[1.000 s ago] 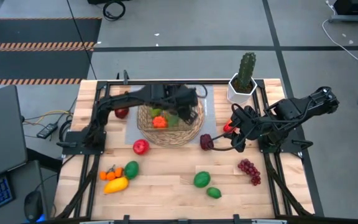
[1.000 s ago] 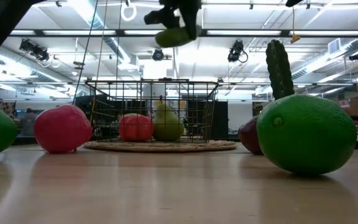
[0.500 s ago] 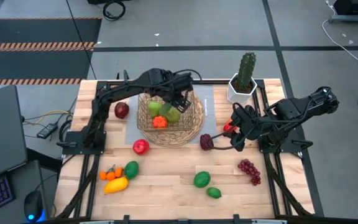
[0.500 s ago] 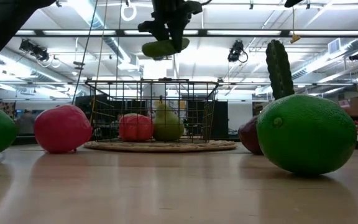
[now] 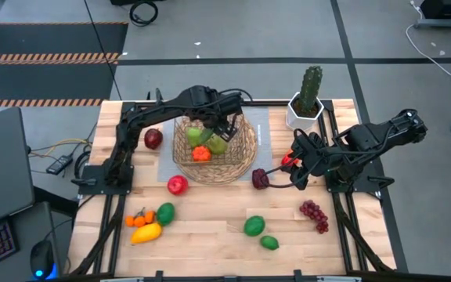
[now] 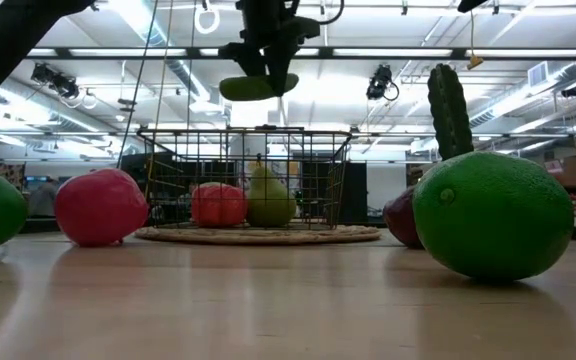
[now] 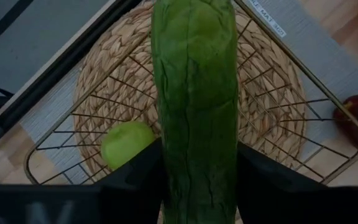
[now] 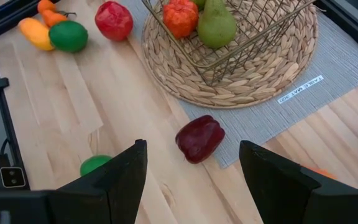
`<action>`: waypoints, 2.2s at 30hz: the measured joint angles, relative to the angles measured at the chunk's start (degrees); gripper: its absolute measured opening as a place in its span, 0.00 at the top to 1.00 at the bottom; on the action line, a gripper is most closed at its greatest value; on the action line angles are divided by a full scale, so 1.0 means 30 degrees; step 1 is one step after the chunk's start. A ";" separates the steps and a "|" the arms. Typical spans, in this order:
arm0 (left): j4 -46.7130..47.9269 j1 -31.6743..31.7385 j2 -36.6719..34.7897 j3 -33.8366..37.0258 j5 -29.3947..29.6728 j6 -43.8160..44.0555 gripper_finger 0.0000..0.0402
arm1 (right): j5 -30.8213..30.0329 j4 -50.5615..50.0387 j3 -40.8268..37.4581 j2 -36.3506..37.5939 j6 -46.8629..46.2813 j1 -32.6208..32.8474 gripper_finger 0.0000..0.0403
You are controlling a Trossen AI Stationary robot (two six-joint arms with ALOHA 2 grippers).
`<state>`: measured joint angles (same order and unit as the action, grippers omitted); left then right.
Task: Build produce basket
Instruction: Put the cucumber into the gold wire basket, then put the grapes into the gold wire basket
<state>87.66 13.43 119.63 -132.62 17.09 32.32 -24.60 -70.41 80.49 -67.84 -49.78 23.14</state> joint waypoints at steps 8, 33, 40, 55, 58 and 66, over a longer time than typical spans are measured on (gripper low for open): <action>0.0797 0.0007 0.0000 0.0000 0.0004 -0.0007 0.43 | 0.0000 0.0000 0.0000 -0.0001 -0.0088 0.0000 0.35; -0.5194 -0.6877 -0.1757 -0.0328 0.1256 0.0546 0.42 | -0.0182 -0.2407 -0.0007 0.0001 -0.1726 0.0586 0.35; -0.9141 -0.9201 -0.2995 -0.0350 0.2636 0.0480 0.44 | -0.0295 -0.1129 0.0000 -0.0009 -0.1388 0.0765 0.35; -1.0595 -1.0761 -0.4826 -0.0328 0.2731 -0.2121 0.49 | 0.2098 0.2849 0.0000 -0.0407 0.2427 0.0596 0.35; -1.0739 -1.0761 -0.4837 -0.0328 0.2728 -0.2135 0.50 | 0.2084 0.2295 0.0000 -0.0475 0.1447 0.0495 0.35; -1.1030 -1.0761 -0.4732 -0.0321 0.2718 -0.1497 0.52 | 0.2106 0.2113 0.0000 -0.0517 0.1080 0.0495 0.35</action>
<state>54.57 -18.85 105.44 -133.58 25.24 27.82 -18.28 -64.07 80.49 -69.38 -46.54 24.62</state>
